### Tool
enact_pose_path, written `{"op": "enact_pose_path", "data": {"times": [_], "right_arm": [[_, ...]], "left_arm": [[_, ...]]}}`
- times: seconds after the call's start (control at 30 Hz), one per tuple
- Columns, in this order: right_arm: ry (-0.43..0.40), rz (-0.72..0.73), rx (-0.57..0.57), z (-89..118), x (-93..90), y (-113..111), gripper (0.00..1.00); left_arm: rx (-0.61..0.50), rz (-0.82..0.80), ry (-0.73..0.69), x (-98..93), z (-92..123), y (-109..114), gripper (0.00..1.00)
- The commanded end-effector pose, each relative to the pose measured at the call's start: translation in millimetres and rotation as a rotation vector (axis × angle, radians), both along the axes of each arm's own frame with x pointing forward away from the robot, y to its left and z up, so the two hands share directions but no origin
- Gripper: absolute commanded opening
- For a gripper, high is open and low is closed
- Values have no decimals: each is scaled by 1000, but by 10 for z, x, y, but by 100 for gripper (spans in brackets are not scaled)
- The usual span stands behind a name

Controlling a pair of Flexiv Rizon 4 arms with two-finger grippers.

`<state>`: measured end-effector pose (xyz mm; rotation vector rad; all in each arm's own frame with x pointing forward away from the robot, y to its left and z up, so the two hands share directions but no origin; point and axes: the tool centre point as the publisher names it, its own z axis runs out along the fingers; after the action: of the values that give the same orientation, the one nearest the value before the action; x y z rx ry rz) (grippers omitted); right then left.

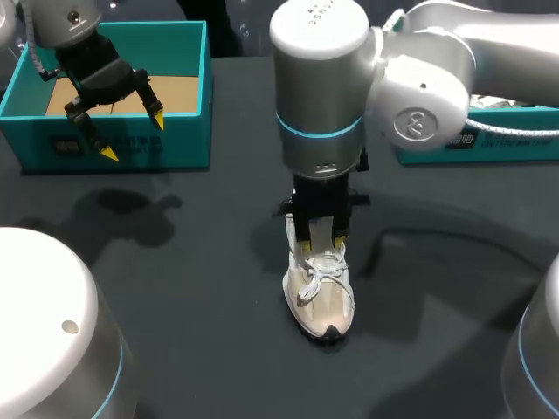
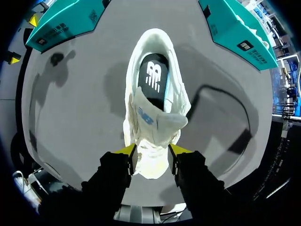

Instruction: Take the shoe out of the shoebox, open the shoe tongue, remove and reinsert the insole, then place the shoe into the shoebox

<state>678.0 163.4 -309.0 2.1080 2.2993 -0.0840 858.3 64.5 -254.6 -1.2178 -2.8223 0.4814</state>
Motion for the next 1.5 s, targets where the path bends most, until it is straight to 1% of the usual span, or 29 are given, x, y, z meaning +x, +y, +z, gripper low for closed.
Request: {"op": "enact_pose_path", "data": {"times": [0.03, 0.17, 0.33, 0.4, 0.53, 0.6, 0.63, 0.7, 0.77, 0.9, 1.0, 1.13, 1.23, 1.27, 1.33, 1.43, 1.47, 1.5], "right_arm": [[8, 11, 20, -140, 143, -50, 39], [11, 28, 45, -241, 274, -72, 34], [13, 52, 63, -334, 355, -68, 32], [26, 64, 75, -410, 397, -70, 32], [34, 78, 98, -478, 446, -82, 31], [38, 80, 83, -466, 458, -84, 31], [34, 82, 76, -423, 449, -76, 31], [23, 73, 22, -295, 396, -56, 32], [16, 75, 8, -221, 355, -43, 33], [-5, 91, -8, -199, 373, -51, 34], [-12, 119, 2, -300, 480, -73, 35], [8, 144, 23, -461, 600, -106, 36], [16, 156, 35, -500, 633, -116, 35], [15, 164, 34, -479, 642, -103, 35], [2, 179, 22, -345, 639, -81, 36], [-37, 226, 16, -69, 612, -67, 37], [-38, 261, 15, 8, 610, -65, 39], [-64, 314, 23, 92, 607, -66, 41]], "left_arm": [[2, 0, -2, -8, 1, 3, 100], [2, 0, -2, -8, 1, 3, 100], [2, 0, -2, -8, 1, 3, 100], [2, 0, -2, -8, 1, 3, 100], [2, 0, -2, -8, 1, 3, 100], [2, 0, -2, -8, 1, 3, 100], [2, 0, -2, -8, 1, 3, 100], [2, 0, -2, -8, 1, 3, 100], [2, 0, -2, -8, 1, 3, 100], [2, 0, -2, -8, 1, 3, 100], [2, 0, -2, -8, 1, 3, 100], [2, 0, -2, -8, 1, 3, 100], [2, 0, -2, -8, 1, 3, 100], [2, 0, -2, -8, 1, 3, 100], [2, 0, -2, -8, 1, 3, 100], [2, 0, -2, -8, 1, 3, 100], [2, 0, -2, -8, 1, 3, 100], [2, 0, -2, -8, 1, 3, 100]]}}
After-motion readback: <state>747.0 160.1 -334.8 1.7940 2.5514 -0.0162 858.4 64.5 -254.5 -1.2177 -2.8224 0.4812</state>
